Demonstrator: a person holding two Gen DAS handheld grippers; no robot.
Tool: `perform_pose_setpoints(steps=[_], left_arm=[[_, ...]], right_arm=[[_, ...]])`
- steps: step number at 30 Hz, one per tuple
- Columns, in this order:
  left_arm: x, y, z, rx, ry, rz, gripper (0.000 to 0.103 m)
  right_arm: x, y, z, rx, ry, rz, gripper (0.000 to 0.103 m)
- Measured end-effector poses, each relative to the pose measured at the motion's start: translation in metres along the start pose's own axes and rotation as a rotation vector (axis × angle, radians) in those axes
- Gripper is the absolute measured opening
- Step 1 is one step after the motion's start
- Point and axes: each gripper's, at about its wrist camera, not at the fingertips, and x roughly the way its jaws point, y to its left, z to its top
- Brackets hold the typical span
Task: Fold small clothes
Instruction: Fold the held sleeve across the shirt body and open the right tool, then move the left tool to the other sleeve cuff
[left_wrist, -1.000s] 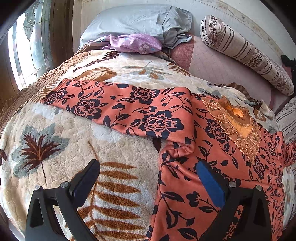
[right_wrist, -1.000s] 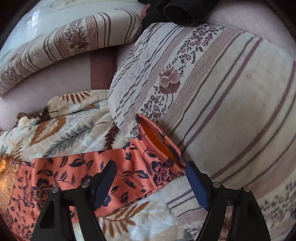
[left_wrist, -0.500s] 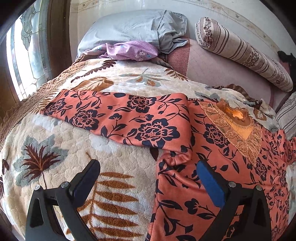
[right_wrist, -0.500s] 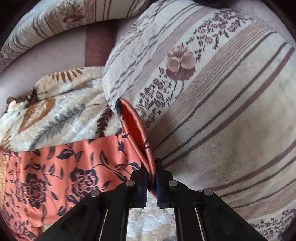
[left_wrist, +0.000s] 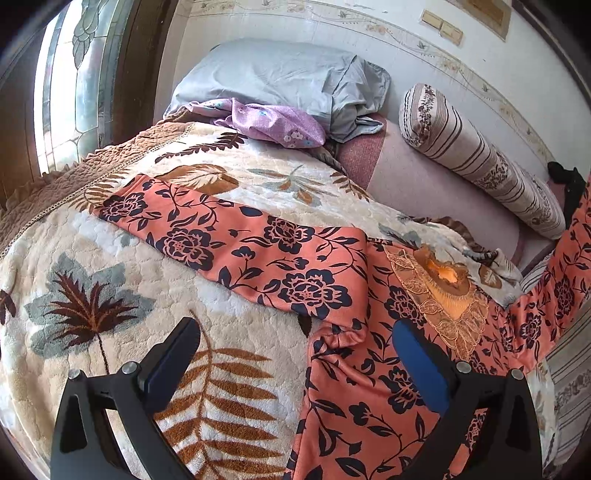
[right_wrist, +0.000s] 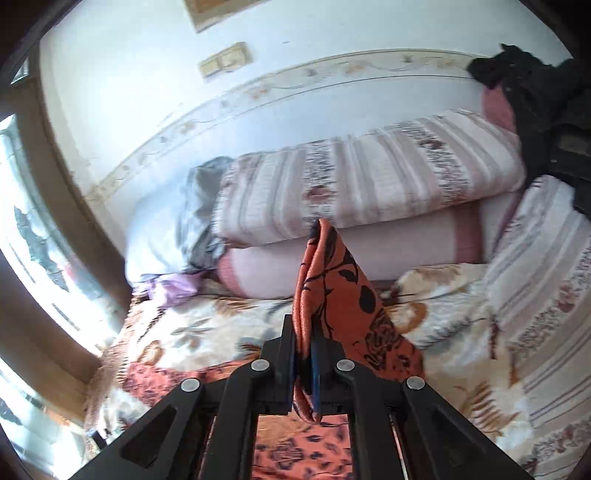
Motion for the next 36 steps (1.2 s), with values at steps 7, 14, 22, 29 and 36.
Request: perform_pose_setpoints(steps=[7,14,22,29,36], left_arm=[[0.001,0.006,0.003,-0.037,0.013,-0.034,0.103],[0.002,0.004,0.002,-0.027,0.023,-0.047,0.103],[0.007,-0.005,-0.003,0.001,0.044,-0.047,0.103],[0.021,-0.019,-0.008,0.064,0.066,-0.017,0.103],[0.026,-0.034,-0.015,0.139,0.071,0.005,0.103]], right_arm=[[0.099,0.107,-0.097,0.107,0.103,0.377,0.025],[0.238,0.062,-0.235,0.34,0.445,0.306,0.094],[0.198,-0.059,-0.224,0.46,0.315,0.249,0.094],[0.209,-0.158,-0.208,0.652,0.281,0.328,0.094],[0.201,-0.223,-0.208,0.703,0.214,0.131,0.093]])
